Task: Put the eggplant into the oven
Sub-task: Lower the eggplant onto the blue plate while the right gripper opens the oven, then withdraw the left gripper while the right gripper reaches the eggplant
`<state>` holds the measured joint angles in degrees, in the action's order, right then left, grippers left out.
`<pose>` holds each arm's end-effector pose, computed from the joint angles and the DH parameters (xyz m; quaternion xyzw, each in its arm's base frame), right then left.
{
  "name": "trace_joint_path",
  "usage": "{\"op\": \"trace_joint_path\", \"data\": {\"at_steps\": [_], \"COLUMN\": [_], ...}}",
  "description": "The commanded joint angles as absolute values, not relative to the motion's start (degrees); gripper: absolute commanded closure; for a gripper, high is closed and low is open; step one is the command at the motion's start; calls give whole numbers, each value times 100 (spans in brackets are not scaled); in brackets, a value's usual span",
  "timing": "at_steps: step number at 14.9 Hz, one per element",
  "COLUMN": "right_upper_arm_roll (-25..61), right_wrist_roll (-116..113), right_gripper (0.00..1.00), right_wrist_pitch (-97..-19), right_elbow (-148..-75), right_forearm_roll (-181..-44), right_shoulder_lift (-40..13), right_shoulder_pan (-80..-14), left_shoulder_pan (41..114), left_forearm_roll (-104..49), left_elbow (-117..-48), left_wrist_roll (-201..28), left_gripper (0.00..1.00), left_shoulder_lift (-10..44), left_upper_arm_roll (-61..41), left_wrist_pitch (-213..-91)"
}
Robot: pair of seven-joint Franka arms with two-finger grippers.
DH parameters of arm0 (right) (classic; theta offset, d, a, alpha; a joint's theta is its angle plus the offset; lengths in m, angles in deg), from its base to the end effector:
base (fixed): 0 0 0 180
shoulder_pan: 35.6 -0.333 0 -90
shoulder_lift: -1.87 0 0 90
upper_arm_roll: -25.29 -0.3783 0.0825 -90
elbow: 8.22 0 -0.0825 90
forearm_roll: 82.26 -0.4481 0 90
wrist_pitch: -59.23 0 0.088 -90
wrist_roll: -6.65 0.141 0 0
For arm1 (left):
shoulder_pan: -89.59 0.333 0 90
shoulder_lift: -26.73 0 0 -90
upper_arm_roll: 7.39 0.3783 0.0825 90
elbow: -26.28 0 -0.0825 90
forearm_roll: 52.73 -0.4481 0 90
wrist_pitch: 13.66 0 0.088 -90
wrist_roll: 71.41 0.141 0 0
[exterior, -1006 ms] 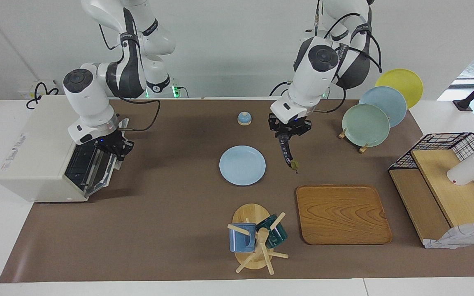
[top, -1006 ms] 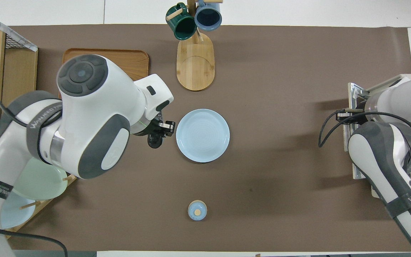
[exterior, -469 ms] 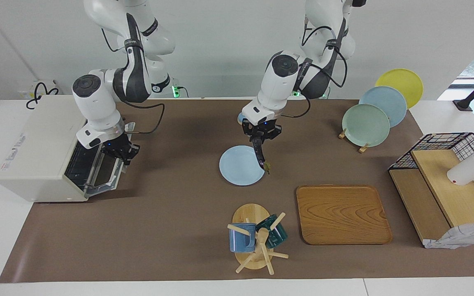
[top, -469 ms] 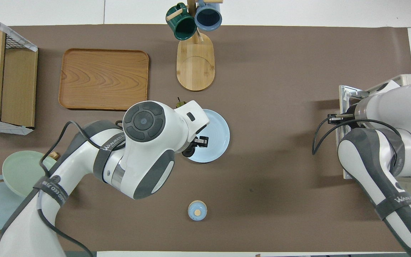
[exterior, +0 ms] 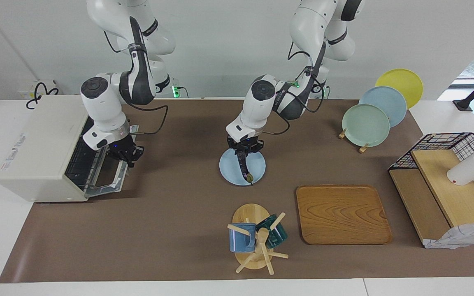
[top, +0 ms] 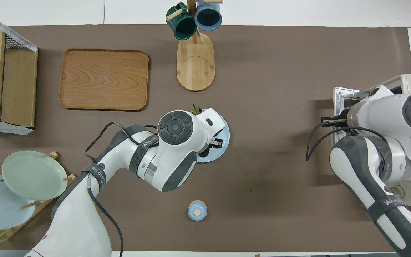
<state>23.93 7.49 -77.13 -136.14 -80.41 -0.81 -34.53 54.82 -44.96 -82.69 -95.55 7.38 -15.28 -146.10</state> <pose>0.5957 0.0019 0.3466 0.9987 0.0063 0.0504 0.0107 0.5169 -0.4781 0.3179 0.9902 -0.1123 -0.0103 0.0821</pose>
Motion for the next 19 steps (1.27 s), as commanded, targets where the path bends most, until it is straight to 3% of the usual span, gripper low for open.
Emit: {"op": "trace_joint_path", "data": {"at_steps": [1, 2, 3, 4, 9, 12, 14, 17, 19], "right_upper_arm_roll": [2406, 2406, 2406, 2397, 2265, 2239, 2212, 2204, 2203], "right_wrist_roll": [524, 463, 323, 139, -144, -521, -435, 268, 731], "right_gripper": [100, 100, 100, 100, 100, 100, 100, 100, 100], "right_wrist_pitch": [-7814, -7919, -8094, -8339, -8517, -8761, -8816, -8650, -7932], "right_elbow": [-13891, -13952, -14066, -14197, -14357, -14348, -14261, -13805, -13130], "right_forearm_roll": [-8102, -8120, -8172, -8286, -8384, -8384, -8401, -8419, -8419], "right_shoulder_lift": [100, 108, 117, 152, 91, -137, -190, -304, -454], "right_shoulder_pan": [-3305, -3305, -3305, -3314, -3314, -3314, -3786, -4157, -4534], "left_shoulder_pan": [5443, 5443, 5426, 5417, 5539, 6091, 6540, 7137, 7620], "left_forearm_roll": [-4420, -4438, -4438, -4438, -4447, -4447, -4447, -4473, -4508], "left_elbow": [-8165, -8156, -8156, -8156, -8165, -8095, -7859, -7384, -7251], "left_wrist_roll": [-9506, -9506, -9540, -9523, -9479, -9024, -8602, -8267, -7838], "left_gripper": [100, 100, 33, 0, 0, 0, 0, 0, 0], "left_shoulder_lift": [749, 749, 740, 757, 1038, 1415, 1539, 1557, 1566], "left_upper_arm_roll": [-1451, -1451, -1451, -1442, -1416, -1416, -1407, -1390, -1389], "left_wrist_pitch": [-14593, -14585, -14584, -14550, -14111, -13593, -13075, -12573, -12379]}}
